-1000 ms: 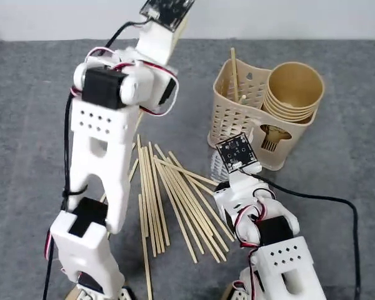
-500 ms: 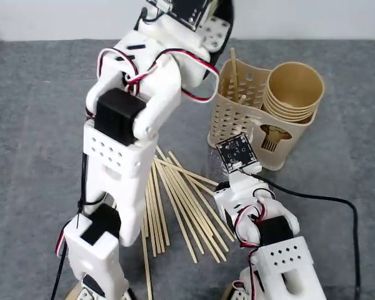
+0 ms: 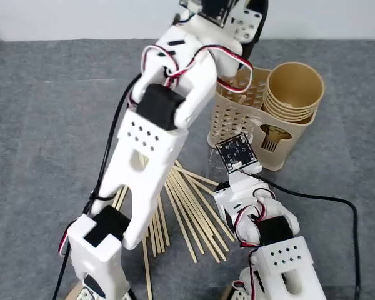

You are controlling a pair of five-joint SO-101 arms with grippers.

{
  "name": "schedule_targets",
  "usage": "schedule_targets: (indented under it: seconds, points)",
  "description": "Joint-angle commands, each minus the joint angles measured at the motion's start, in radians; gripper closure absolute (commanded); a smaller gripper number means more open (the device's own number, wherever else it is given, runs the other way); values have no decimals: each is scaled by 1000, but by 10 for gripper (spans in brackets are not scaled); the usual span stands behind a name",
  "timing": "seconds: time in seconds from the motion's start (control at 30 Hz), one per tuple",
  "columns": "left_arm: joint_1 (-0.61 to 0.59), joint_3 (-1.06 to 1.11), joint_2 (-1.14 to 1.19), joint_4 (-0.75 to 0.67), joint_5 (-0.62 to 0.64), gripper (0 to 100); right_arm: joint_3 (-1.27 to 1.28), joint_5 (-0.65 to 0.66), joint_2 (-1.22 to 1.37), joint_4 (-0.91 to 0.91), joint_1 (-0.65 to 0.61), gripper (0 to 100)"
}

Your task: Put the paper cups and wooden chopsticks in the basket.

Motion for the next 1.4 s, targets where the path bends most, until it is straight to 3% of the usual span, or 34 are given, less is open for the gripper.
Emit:
schedule_targets:
  seconds: [0.0, 0.17, 0.3, 0.5, 0.8, 1.0, 1.13, 1.37]
  points:
    - [-11, 65, -8, -57, 21, 987, -5, -5, -19, -16, -7, 990]
    - [-25, 200, -11, -89, 103, 972, -5, -3, -19, -16, -7, 990]
    - [-26, 239, -18, -83, 176, 882, -5, -3, -19, -16, -7, 990]
    - [-71, 137, -20, 74, 207, 840, -5, -3, -19, -16, -7, 990]
    - [-158, -211, -18, 606, 103, 840, -5, -3, -22, -16, -7, 990]
    - [-273, -275, -9, 870, 3, 837, -5, -3, -22, -15, -7, 990]
    - [-368, -240, -9, 979, -98, 836, -5, -3, -22, -13, -7, 990]
    - [-516, 42, -18, 976, -209, 801, -5, -3, -18, -16, -7, 990]
